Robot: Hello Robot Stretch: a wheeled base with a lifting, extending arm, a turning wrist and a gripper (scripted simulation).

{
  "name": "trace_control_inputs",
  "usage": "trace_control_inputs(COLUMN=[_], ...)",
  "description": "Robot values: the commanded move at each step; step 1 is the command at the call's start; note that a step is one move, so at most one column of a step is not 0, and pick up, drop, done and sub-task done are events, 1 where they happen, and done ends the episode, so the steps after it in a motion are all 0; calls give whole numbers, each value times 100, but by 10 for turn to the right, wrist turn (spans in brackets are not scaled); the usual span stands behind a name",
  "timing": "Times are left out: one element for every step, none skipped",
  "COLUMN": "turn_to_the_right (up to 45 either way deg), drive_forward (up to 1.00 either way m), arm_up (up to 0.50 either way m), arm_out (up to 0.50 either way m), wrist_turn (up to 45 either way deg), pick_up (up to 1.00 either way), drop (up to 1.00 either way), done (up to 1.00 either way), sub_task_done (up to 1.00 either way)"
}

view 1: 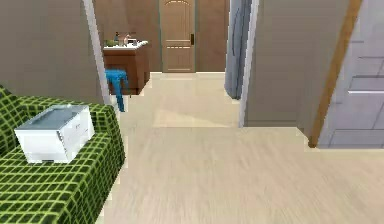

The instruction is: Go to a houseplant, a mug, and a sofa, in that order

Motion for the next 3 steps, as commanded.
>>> trace_control_inputs(turn_to_the_right=[360, 0, 180], drive_forward=[0, 20, 0], arm_up=[0, 0, 0], arm_out=[0, 0, 0], wrist_turn=[0, 0, 0], pick_up=[0, 0, 0], drop=[0, 0, 0], done=[0, 0, 0], sub_task_done=[0, 0, 0])
